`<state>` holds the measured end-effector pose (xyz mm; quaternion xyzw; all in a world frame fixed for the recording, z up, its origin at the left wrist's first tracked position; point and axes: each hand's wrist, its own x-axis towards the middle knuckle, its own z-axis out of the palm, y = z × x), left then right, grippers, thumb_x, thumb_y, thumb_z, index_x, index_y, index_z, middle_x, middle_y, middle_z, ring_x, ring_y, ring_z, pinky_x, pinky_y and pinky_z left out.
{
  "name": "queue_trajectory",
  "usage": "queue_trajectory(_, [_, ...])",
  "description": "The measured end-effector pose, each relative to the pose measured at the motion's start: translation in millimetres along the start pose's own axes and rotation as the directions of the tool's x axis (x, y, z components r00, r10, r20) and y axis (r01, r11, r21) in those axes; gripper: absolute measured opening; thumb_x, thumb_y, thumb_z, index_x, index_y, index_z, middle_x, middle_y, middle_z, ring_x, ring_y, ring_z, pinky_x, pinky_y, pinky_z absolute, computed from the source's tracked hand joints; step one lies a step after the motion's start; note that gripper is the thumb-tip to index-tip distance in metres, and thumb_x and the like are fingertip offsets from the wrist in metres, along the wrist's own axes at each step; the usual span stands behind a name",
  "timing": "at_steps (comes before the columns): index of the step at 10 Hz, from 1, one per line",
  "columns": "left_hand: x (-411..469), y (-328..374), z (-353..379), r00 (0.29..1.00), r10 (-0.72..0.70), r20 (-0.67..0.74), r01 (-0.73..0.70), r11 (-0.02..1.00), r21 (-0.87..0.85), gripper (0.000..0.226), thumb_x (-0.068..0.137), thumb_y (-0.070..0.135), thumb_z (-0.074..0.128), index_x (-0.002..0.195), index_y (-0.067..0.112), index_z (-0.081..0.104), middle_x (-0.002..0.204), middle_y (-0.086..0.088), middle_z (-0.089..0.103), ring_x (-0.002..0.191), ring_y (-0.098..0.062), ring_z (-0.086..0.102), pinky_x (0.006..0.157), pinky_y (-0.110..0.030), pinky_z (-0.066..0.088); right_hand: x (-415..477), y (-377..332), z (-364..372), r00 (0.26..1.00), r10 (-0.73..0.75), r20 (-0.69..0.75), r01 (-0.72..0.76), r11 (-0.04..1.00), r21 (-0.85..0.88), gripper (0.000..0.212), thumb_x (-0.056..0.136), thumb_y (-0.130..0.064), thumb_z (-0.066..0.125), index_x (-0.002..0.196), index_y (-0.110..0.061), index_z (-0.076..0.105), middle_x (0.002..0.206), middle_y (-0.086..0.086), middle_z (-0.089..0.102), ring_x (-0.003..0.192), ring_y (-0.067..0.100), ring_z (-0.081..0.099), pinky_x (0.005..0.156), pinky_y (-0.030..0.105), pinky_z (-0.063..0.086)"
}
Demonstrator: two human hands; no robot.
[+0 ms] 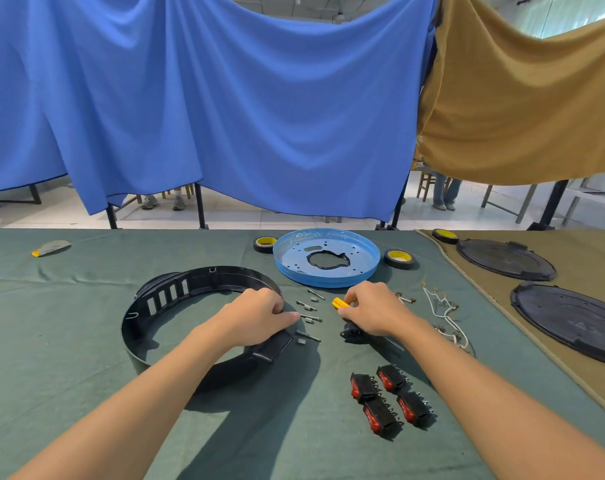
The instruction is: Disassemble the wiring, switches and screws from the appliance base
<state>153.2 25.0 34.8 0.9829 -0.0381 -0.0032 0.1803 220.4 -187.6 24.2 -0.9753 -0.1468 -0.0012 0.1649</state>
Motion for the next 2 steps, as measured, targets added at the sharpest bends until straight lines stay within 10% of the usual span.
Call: queue_trajectory(2, [-24.6,11.9,11.8,0.973,-0.066,-0.219,0.108,0.977,0.184,0.036,0.095,0.053,0.042,0.093,0.018,0.05,0.102,-0.003,0.061,0.096,-0.029,0.058,0.07,-0.035,0.041,-24.7,4.2,-8.0,0.966,-0.064,-0.251,0.081,0.995,0.06,0.022,0.094,-0.028,0.057,0.103,-0.014,0.072,0.102,0.003,0.068,0.092,0.015,0.058,0.084,0.035,0.051])
